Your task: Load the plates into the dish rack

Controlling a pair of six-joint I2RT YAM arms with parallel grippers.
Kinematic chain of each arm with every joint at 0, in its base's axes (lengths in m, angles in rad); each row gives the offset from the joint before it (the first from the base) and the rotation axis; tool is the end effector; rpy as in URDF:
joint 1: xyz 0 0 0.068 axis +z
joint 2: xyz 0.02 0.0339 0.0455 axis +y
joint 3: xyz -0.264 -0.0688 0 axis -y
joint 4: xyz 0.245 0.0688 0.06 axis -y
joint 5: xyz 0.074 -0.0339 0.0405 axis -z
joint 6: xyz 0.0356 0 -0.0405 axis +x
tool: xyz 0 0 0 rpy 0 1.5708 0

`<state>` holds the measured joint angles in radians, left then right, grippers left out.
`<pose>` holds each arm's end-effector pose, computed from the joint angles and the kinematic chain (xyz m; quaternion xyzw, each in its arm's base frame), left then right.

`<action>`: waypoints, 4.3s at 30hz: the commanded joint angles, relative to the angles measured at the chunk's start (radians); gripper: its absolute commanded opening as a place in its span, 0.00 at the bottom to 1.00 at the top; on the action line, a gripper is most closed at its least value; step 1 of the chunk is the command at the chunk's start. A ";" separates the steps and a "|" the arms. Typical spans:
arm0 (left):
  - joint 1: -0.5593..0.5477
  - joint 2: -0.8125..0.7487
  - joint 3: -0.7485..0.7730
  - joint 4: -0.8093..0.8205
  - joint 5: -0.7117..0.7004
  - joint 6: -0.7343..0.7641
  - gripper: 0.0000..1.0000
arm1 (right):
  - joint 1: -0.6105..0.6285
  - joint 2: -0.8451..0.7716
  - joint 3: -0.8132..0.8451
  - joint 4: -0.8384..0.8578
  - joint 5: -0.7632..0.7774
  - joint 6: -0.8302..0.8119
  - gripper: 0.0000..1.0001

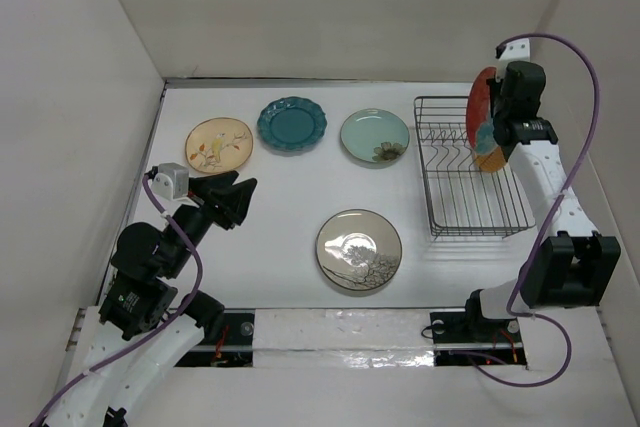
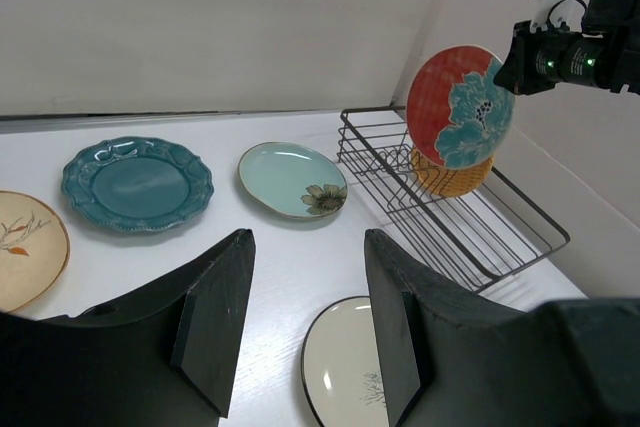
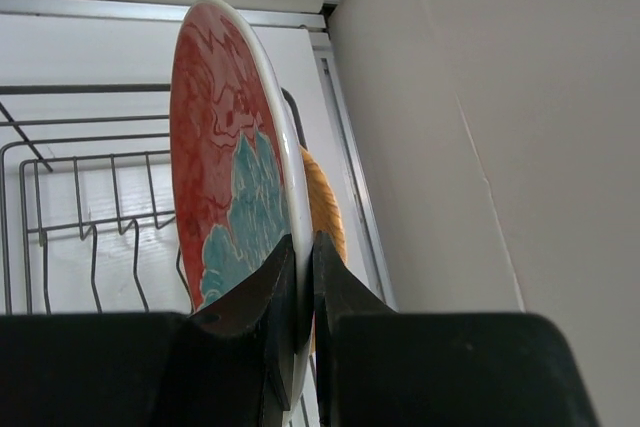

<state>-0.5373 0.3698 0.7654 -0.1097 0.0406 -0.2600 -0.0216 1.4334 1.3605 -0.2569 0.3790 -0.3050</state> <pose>0.0696 -0.0432 0.3896 0.0989 0.5910 -0.3219 0.7330 0.3335 -0.0204 0.3823 -0.0044 0.8065 -0.2441 0.5385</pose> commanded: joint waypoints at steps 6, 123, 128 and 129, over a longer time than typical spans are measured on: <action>-0.006 -0.011 -0.002 0.044 0.004 -0.002 0.45 | -0.040 -0.056 0.058 0.246 0.084 -0.022 0.00; -0.006 0.046 -0.009 0.041 -0.062 -0.004 0.37 | 0.668 0.313 -0.032 0.828 0.136 1.217 0.00; -0.006 0.034 -0.006 0.042 -0.045 -0.005 0.38 | 0.545 0.011 -0.097 0.560 0.106 0.816 0.00; -0.006 0.028 -0.006 0.044 -0.045 -0.005 0.38 | 0.525 -0.081 -0.095 0.503 0.127 0.769 0.00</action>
<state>-0.5373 0.4179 0.7650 -0.1154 -0.0158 -0.2703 0.5808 1.5826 1.2274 0.1707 0.4191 0.7185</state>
